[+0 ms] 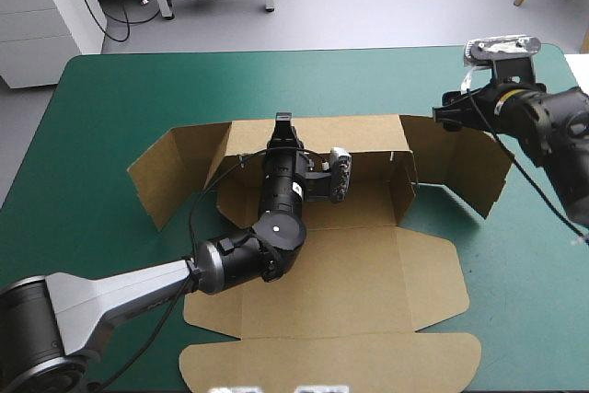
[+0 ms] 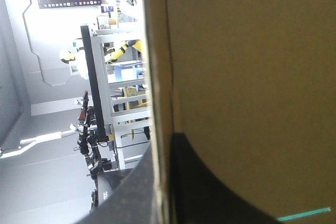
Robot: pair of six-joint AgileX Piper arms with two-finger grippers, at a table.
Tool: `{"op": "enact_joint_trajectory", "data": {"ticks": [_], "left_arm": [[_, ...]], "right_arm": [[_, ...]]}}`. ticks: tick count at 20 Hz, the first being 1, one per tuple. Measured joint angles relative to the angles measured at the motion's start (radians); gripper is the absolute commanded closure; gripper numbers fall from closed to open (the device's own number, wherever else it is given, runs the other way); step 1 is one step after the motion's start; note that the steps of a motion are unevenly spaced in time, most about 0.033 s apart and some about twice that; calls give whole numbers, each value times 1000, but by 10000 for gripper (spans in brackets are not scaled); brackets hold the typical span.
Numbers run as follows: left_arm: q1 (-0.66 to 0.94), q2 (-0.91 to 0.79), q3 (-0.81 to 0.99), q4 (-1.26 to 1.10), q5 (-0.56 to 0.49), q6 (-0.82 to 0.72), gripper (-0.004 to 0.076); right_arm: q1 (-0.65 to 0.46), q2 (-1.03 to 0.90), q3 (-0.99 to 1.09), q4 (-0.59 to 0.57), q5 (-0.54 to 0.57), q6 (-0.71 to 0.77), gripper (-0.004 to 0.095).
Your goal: Fold the box
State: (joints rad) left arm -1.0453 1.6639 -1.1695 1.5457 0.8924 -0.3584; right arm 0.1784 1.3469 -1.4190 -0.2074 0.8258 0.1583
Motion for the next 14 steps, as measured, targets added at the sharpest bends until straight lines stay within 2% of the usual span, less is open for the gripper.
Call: {"op": "enact_joint_trajectory", "data": {"ticks": [2, 4, 5, 7, 8, 14], "left_arm": [[0, 0, 0, 0, 0, 0, 734], [0, 0, 0, -1, 0, 0, 734], [0, 0, 0, -3, 0, 0, 734], [0, 0, 0, -3, 0, 0, 734], [0, 0, 0, -3, 0, 0, 734], [0, 0, 0, 13, 0, 0, 734]], "right_arm": [[-61, 86, -93, 118, 41, -103, 107], [-95, 176, -187, 173, 87, -158, 109], [-102, 201, -215, 180, 104, -158, 117], [-124, 308, -327, 207, 223, -197, 116], [-127, 339, -356, 207, 249, -210, 116], [-127, 460, -397, 247, 336, -262, 116]]}}
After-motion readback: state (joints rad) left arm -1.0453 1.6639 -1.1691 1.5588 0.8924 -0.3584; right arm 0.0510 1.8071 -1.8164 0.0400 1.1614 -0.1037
